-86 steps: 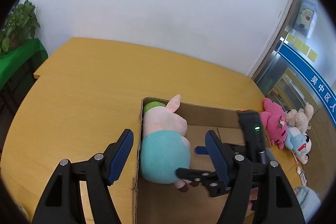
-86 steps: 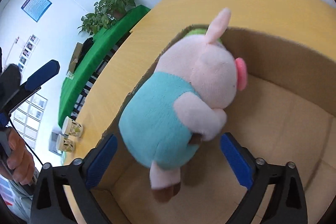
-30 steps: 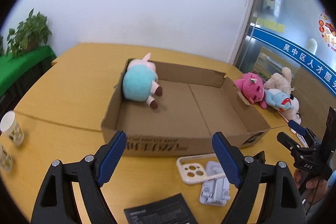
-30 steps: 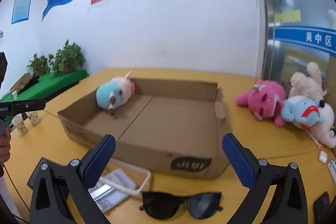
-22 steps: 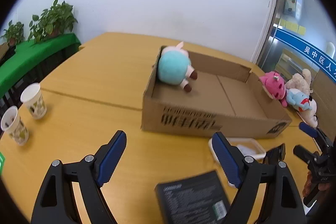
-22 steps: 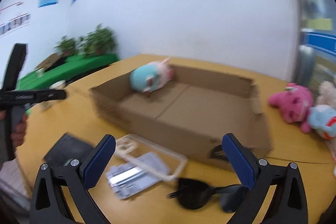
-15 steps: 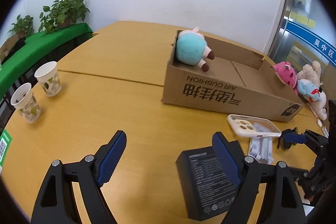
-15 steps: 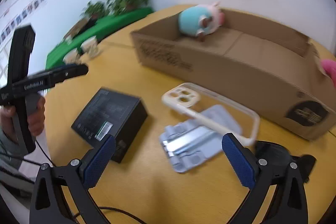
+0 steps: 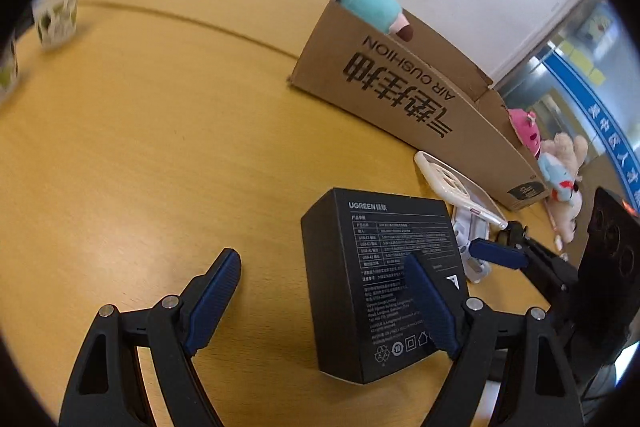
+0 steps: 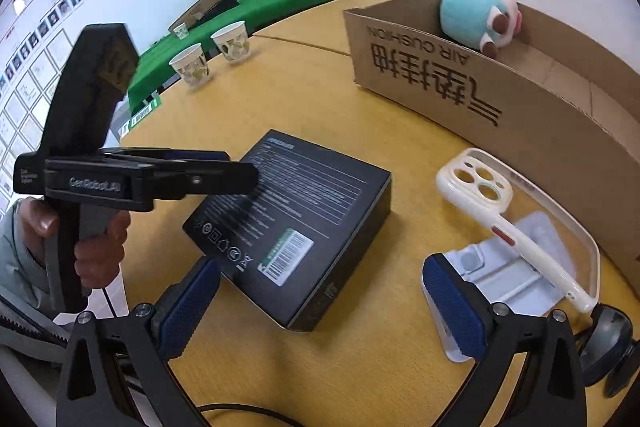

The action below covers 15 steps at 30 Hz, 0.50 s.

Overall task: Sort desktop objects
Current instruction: 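Grasp the black UGREEN box between both tools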

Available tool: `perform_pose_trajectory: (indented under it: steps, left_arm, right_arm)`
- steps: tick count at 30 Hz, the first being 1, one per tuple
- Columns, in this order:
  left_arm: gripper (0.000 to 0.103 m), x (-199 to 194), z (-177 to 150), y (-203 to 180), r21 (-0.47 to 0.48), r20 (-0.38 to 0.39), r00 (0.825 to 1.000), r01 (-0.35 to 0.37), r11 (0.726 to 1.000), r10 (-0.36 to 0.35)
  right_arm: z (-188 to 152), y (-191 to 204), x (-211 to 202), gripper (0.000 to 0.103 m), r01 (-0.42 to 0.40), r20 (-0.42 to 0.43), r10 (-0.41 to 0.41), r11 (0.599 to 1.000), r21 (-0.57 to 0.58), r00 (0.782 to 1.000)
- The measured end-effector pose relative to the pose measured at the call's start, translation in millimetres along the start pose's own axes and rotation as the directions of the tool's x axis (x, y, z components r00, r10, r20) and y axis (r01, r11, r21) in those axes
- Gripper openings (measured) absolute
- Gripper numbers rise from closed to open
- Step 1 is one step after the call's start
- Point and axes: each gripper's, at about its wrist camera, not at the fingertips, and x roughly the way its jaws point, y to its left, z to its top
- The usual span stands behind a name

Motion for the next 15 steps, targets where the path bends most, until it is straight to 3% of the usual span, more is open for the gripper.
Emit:
perform_pose_trajectory:
  steps: [2, 6, 7, 11, 15]
  left_arm:
    - [0.084, 2.2, -0.8, 3.0, -0.026, -0.001, 1.0, 0.031, 0.999, -0.031]
    - [0.083, 8.4, -3.4, -4.7, 0.019, -0.018, 0.997, 0.07, 0.997, -0.07]
    - [0.082, 10.3, -4.6, -8.5, 0.037, -0.027, 0.996, 0.082, 0.996, -0.081]
    - [0.077, 19.5, -6.7, -22.5, 0.067, -0.072, 0.988, 0.14, 0.988, -0.135]
    - [0.073, 25.5, -6.1, -30.2, 0.081, -0.095, 0.982, 0.17, 0.982, -0.162]
  right_arm:
    - [-3.3, 6.6, 4.7, 0.103, -0.023, -0.015, 0.023, 1.0, -0.019, 1.0]
    - [-10.1, 6.3, 13.2, 0.103, -0.091, -0.002, 0.091, 0.996, 0.0, 0.996]
    - [-12.1, 4.2, 19.5, 0.103, -0.097, -0.032, 0.097, 0.995, 0.012, 0.995]
    - [-12.2, 10.2, 25.2, 0.103, -0.074, -0.1, 0.066, 0.994, -0.076, 0.993]
    - [-11.4, 2.6, 24.0, 0.103, -0.024, -0.08, 0.019, 0.998, -0.065, 0.997]
